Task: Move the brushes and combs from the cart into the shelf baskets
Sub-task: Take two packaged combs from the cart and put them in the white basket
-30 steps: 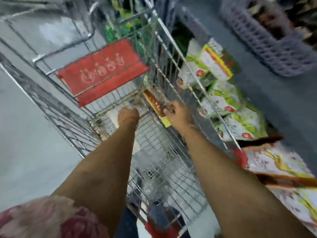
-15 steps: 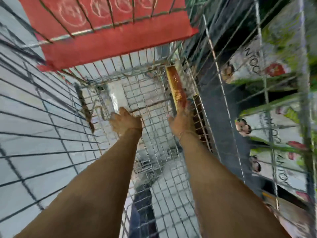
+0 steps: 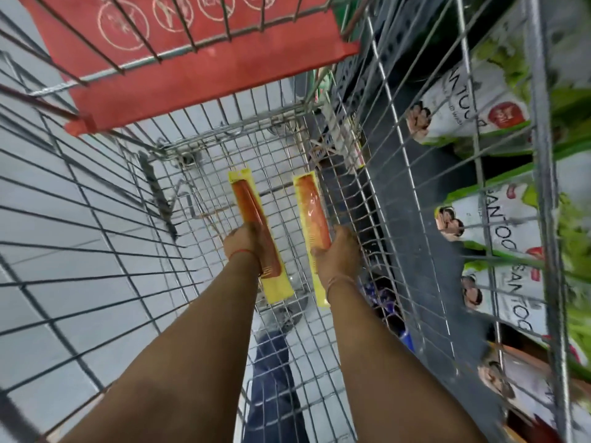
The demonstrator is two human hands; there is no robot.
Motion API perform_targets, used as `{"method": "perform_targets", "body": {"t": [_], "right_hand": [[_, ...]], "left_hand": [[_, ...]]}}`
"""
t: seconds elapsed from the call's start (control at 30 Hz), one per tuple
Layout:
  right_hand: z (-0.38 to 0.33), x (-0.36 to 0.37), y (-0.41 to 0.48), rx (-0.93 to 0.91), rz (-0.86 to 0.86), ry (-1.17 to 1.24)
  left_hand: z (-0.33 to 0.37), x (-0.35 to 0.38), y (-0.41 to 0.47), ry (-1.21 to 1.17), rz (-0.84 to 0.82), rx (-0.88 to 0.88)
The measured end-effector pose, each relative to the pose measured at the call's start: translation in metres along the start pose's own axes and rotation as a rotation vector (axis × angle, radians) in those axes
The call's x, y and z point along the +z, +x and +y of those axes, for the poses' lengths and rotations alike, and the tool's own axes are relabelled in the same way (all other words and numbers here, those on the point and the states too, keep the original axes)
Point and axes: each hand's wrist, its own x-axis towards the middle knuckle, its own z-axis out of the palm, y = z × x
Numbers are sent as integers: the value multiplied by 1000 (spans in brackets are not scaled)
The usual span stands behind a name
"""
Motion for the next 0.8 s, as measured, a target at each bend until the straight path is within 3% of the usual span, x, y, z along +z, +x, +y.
{"method": "perform_targets", "body": {"t": [0.07,0.17,0.23,0.37,0.5,0.6,0.7,0.8], "right_hand": [[0,-10,-4,25,-123,37],[-2,-26,-25,4,-174,91],[-12,-38,-45,-30,-113,180],[-51,-69,-86,-62,69,360],[-70,-118,-138,-213,332,600],[-68,-167,-191,-333,669,814],[-52,-221,-239,-384,1000,965],[-14,-280,-288,-349,1278,1063]], "left_hand": [[-4,0,-13,-4,-7,-9],[2,-11,-56,-65,168,-34],[8,-17,-80,-102,243,95],[32,-27,-142,-42,219,391],[59,-40,-226,-144,35,785],[65,-51,-301,-282,-140,1047],[52,-49,-379,-340,-373,1193],[26,-41,-461,-249,-682,1278]]}}
